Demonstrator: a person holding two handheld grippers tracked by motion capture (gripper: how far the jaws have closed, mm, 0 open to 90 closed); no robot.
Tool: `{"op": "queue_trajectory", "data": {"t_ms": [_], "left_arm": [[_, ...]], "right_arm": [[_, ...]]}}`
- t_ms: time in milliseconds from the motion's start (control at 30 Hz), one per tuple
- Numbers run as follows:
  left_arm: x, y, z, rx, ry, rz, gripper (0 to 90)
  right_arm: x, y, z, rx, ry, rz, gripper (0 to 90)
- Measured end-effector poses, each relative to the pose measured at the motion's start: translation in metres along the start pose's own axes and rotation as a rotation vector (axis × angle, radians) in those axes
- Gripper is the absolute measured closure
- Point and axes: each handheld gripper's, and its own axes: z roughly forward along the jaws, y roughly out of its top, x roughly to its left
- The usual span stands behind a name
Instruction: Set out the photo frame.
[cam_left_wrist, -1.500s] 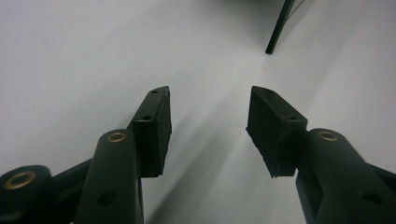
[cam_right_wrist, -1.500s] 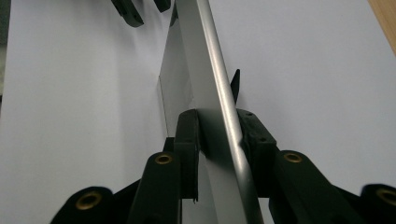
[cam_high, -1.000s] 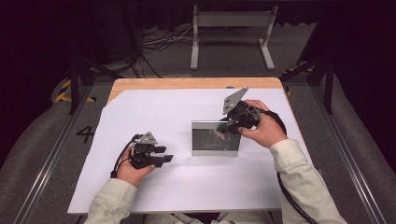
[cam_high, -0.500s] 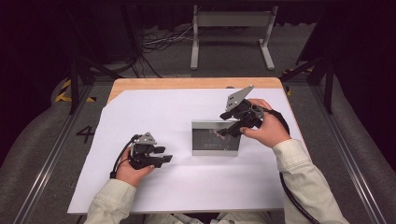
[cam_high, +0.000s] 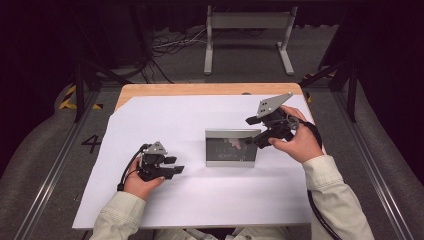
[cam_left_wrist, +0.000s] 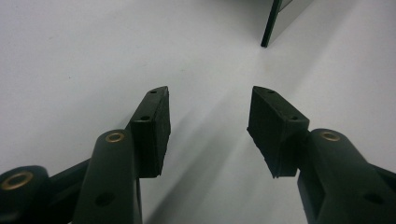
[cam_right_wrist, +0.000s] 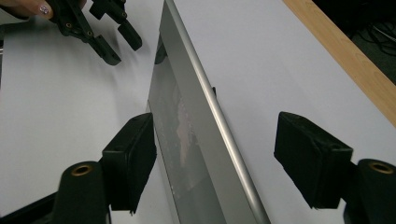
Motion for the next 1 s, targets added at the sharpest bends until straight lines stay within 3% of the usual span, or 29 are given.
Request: {"op": "queue_trajectory", "data": {"t_ms": [533,1000], "left_arm": [[-0.001,0.003,0.003,-0.001,-0.008,0.002,49.2],[-0.001,0.003,0.003,-0.004,-0.005,0.003,48.5]], "right_arm": [[-0.002,-0.027,-0.028,-0.020,-0.044,0.056,27.8],[0.000,-0.066,-0.041,-0.127,-0.119,0.163,24.7]]}}
